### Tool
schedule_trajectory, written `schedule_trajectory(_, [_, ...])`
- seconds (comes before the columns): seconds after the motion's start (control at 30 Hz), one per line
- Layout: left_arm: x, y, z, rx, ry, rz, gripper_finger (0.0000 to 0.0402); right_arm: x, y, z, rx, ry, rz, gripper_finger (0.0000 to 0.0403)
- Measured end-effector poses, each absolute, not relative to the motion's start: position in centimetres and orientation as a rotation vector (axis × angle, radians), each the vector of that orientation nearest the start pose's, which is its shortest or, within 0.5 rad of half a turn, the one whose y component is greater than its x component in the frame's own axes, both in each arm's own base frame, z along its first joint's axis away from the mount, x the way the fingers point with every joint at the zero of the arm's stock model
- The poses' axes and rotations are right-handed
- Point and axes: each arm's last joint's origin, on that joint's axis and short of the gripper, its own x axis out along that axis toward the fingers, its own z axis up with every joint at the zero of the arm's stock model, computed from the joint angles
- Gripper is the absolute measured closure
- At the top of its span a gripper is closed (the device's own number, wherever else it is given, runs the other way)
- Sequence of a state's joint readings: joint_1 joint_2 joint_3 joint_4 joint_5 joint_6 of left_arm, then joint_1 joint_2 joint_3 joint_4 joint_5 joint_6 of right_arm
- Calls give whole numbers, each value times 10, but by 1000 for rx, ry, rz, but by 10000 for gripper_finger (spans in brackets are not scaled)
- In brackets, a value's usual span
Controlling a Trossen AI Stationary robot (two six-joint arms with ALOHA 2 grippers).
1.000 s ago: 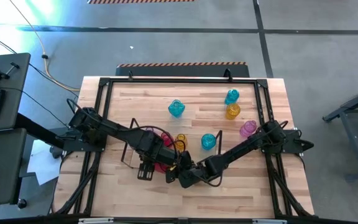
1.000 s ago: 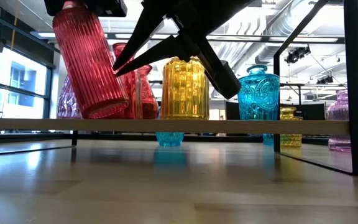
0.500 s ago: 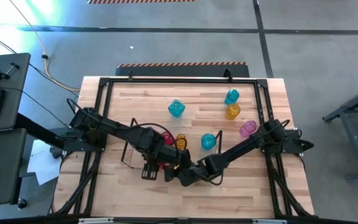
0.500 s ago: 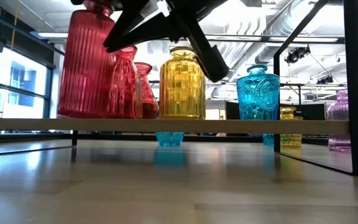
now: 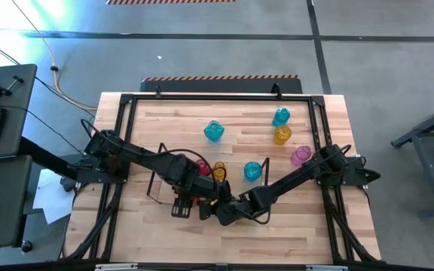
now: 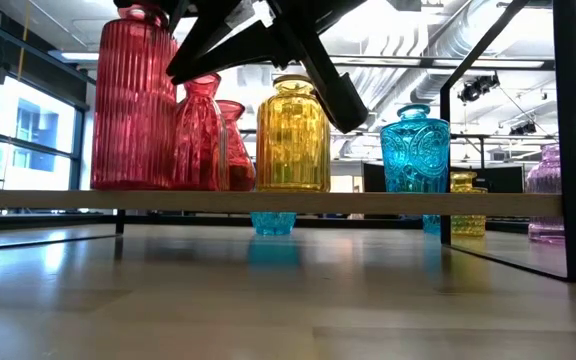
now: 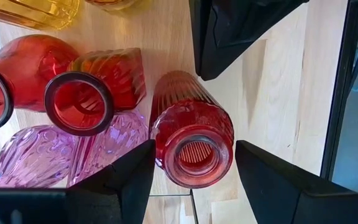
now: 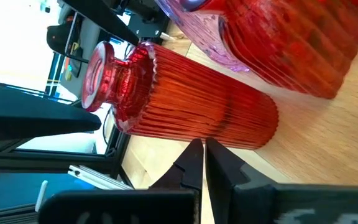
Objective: Sort vases onto shelf
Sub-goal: Put the red vase on the shelf aligned with the other red vases
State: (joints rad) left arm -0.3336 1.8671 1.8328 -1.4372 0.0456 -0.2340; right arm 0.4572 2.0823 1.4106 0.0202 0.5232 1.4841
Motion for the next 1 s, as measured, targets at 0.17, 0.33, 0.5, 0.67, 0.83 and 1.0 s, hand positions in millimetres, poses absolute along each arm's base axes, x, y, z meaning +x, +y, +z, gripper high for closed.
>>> schedule_trajectory(0.17, [334,-117,311,25,1486,-134,190,413,187,173,1142,393,-450,403])
schedule_trajectory(0.33, [334,-117,312,25,1483,-135,190,416,189,179,1128,396,-440,403])
schedule_trajectory(0.5, [333,-117,314,24,1478,-137,190,420,187,192,1073,449,-492,403])
schedule_trajectory(0.67, [329,-116,322,23,1452,-139,190,421,188,205,1037,474,-524,403])
schedule_trajectory(0.83, [327,-115,337,32,1400,-127,190,424,188,216,1018,448,-534,403])
schedule_trajectory(1.0, [325,-114,350,27,1370,-131,190,425,188,228,982,444,-551,403])
